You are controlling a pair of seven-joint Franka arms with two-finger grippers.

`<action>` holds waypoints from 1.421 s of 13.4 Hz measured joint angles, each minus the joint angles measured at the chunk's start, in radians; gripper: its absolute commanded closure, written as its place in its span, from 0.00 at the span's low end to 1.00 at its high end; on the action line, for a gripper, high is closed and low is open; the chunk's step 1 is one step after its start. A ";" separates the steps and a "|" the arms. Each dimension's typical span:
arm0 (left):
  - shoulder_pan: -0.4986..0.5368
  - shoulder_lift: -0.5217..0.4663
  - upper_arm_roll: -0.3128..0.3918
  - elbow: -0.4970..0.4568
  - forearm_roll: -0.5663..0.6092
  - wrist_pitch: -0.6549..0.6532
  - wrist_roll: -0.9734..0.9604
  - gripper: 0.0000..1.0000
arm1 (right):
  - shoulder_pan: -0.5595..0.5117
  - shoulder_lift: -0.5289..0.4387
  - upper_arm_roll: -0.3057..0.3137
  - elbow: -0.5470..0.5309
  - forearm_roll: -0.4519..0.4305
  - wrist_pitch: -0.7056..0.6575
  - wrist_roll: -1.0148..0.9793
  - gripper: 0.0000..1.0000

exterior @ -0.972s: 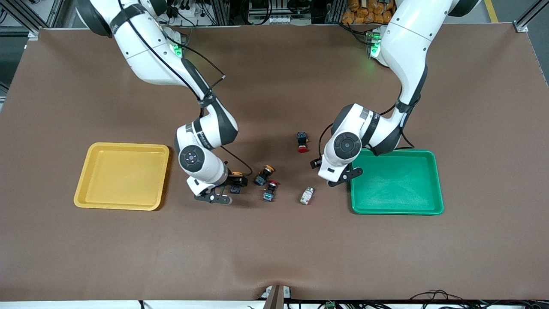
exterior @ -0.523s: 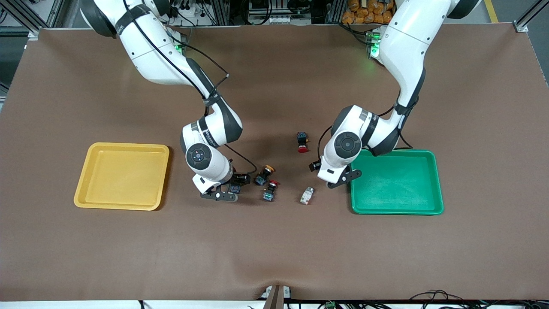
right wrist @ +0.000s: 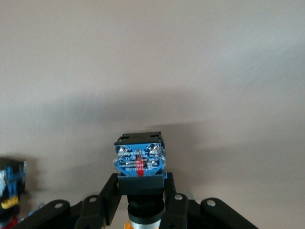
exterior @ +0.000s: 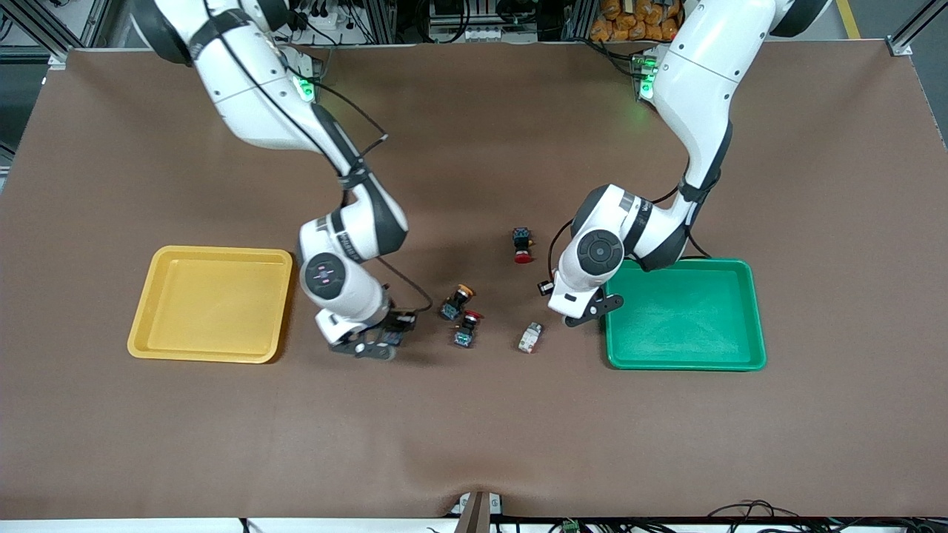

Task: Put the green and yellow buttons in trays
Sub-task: 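Grasp the green button and the blue button with the left and right grippers, then lower the buttons into the green and yellow trays and open both grippers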

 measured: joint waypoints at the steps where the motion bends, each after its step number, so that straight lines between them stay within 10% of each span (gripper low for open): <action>1: 0.007 -0.012 0.001 0.004 0.000 -0.020 0.009 1.00 | -0.031 -0.024 -0.002 0.006 0.000 -0.027 -0.012 1.00; 13: 0.264 -0.001 0.016 0.026 0.138 -0.080 0.392 0.98 | -0.581 -0.139 -0.015 -0.059 -0.011 -0.359 -0.765 1.00; 14: 0.260 0.005 0.013 0.027 0.138 -0.073 0.392 0.86 | -0.620 -0.139 -0.015 -0.069 -0.028 -0.360 -0.822 1.00; 15: 0.257 0.007 0.012 0.029 0.138 -0.071 0.392 0.15 | -0.648 -0.139 -0.014 -0.075 -0.058 -0.360 -0.854 1.00; 17: 0.255 0.007 0.010 0.038 0.138 -0.071 0.392 0.00 | -0.670 -0.139 -0.014 -0.081 -0.093 -0.366 -0.872 0.00; 19: 0.255 0.007 0.009 0.050 0.138 -0.071 0.392 0.00 | -0.665 -0.139 -0.005 -0.082 -0.101 -0.372 -0.872 0.00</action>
